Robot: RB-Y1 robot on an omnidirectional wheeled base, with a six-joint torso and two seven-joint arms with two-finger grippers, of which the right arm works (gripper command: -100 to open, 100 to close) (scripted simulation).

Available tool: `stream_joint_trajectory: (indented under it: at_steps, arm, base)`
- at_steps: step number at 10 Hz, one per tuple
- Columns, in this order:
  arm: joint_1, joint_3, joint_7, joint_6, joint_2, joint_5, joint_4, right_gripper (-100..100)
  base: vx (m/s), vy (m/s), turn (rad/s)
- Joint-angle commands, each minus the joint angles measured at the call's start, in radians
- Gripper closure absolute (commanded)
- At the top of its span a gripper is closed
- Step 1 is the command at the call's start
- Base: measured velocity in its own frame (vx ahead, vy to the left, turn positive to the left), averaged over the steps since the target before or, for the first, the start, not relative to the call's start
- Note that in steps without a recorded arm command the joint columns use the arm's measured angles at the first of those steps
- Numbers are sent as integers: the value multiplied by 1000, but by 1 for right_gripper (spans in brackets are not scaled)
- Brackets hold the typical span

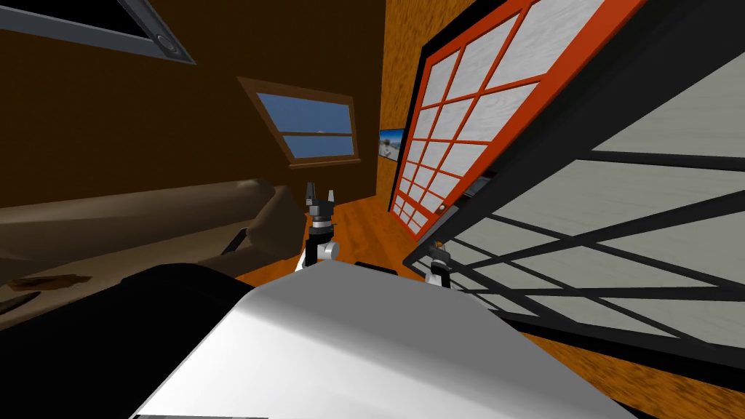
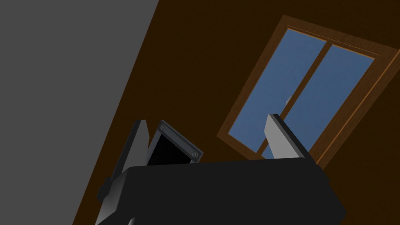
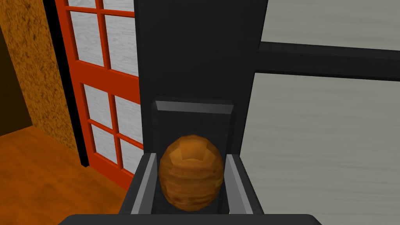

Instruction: Pull the door open

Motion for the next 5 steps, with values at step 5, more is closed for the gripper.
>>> stream_joint_trajectory:
  at_steps: [5]
  arm:
    - [9,40,-48,-2,-15,28,-11,100]
  base:
    - [-193,-11,61]
